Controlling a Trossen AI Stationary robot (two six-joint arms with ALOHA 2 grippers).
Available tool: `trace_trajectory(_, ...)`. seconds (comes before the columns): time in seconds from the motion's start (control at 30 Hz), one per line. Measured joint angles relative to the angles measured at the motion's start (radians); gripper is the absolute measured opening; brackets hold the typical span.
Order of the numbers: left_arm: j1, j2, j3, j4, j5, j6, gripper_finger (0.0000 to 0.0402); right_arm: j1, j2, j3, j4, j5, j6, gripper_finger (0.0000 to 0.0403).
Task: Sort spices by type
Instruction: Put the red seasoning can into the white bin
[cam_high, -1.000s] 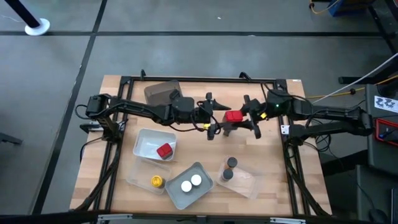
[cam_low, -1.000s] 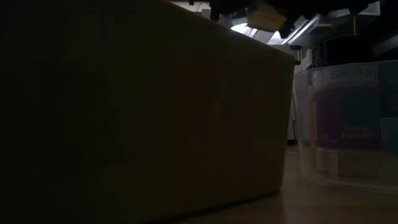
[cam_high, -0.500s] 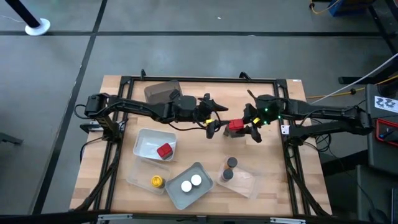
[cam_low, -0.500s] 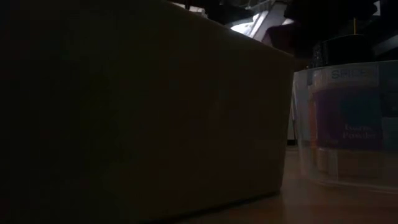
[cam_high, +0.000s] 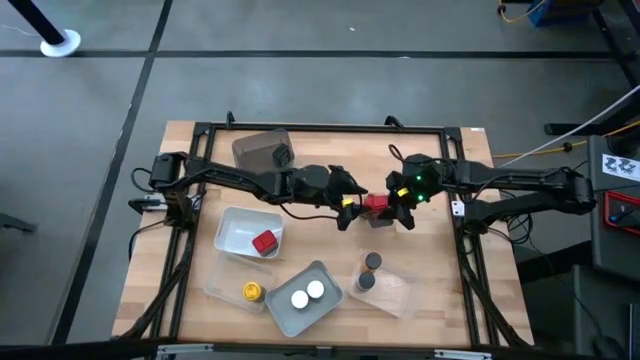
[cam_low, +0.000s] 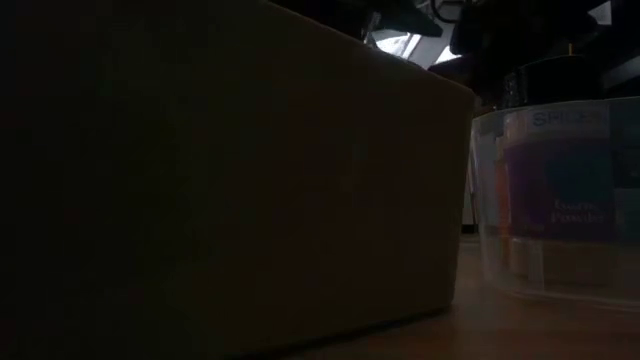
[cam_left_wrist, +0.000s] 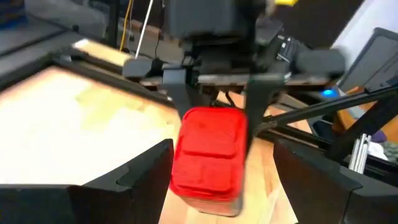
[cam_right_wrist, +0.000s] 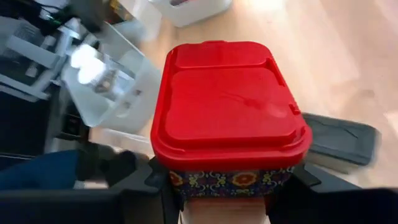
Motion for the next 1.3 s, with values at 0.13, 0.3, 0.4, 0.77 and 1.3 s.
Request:
trace_trajectory(0.13,0.005,0.013,0.000,0.003,0.004,-0.001,0.0266,0.000,0.010,0.000,0.004,-0.025,0.004,0.0166)
trace_trajectory(0.3,0.007,0.016,0.000,-0.010,0.004,-0.006,0.0266,0.000,0.020,0.000,0.016,-0.029,0.004,0.0166)
trace_trajectory(0.4,0.007,0.016,0.000,-0.005,0.005,-0.006,0.0266,0.000,0.024,0.000,0.030,-0.031,0.000,0.0166)
trace_trajectory(0.77,0.007,0.016,0.000,-0.011,0.025,-0.006,0.0266,0.000,0.036,0.000,0.136,-0.043,-0.003,0.0166)
trace_trajectory(1.3,0.008,0.019,0.000,-0.042,0.100,0.054,0.0212,0.001,0.100,0.000,0.194,-0.101,-0.002,0.0166)
